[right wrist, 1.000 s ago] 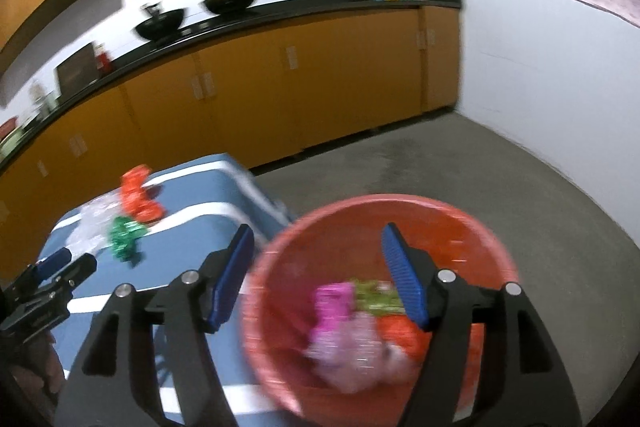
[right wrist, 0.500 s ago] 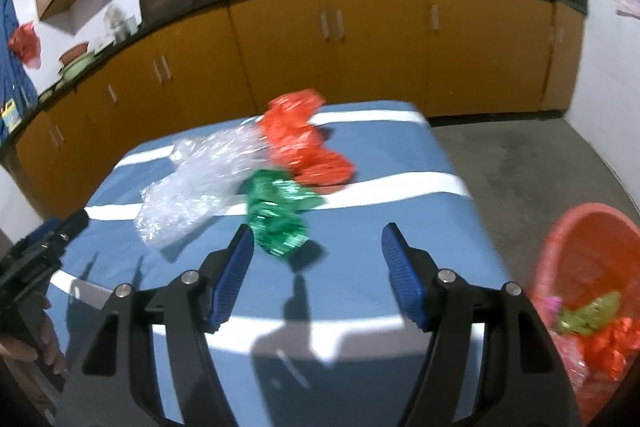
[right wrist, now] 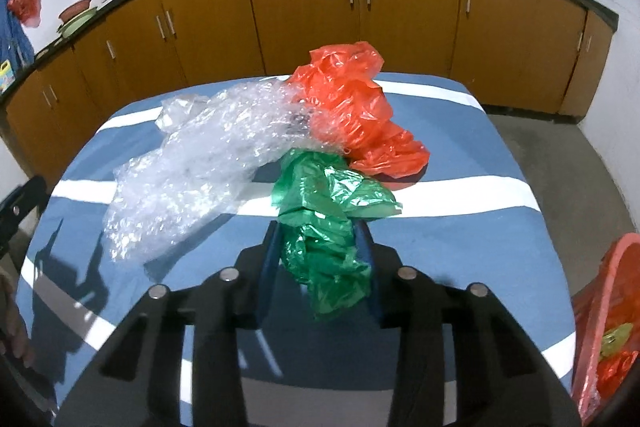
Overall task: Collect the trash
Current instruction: 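Grasp the bubble wrap with the left tool while the right tool grasps the green bag, then carry both held bags over the basket and open both tools, then grasp the clear bag with the left tool while the right tool grasps an orange-red bag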
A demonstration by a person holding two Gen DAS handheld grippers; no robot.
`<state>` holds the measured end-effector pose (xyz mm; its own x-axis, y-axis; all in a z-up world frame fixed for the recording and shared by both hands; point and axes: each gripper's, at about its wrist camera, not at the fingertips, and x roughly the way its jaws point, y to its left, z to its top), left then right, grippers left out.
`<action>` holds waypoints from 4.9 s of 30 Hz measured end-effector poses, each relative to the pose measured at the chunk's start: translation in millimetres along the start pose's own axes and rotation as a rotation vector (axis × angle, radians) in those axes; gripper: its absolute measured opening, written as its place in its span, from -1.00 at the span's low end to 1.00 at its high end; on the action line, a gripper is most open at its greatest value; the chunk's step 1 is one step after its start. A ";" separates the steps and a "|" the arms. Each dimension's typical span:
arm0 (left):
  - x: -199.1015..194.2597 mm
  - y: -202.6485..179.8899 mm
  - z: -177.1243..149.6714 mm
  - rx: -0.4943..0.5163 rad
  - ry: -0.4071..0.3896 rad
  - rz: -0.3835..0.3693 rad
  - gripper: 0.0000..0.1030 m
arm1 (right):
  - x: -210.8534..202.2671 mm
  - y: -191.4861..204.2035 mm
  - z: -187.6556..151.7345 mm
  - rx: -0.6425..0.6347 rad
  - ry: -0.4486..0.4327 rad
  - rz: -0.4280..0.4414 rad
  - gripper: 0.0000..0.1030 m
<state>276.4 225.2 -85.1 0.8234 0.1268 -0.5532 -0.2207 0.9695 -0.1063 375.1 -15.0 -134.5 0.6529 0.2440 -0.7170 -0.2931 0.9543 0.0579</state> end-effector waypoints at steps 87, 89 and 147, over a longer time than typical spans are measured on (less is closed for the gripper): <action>-109.1 -307.5 -39.1 0.288 0.109 -0.573 -0.66 | -302.5 -243.5 -127.7 0.380 -0.305 -0.374 -0.32; -109.1 -314.9 -42.2 0.295 0.114 -0.578 -0.66 | -301.5 -247.7 -129.0 0.389 -0.302 -0.377 -0.32; -1.0 -89.3 -7.7 0.107 0.048 -0.090 0.82 | -129.8 -95.7 -30.4 0.122 -0.186 -0.095 0.58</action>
<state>291.2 136.9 -81.4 0.8106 0.0308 -0.5848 -0.0879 0.9937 -0.0696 297.2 -143.3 -68.2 0.7940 0.1694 -0.5838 -0.1453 0.9854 0.0882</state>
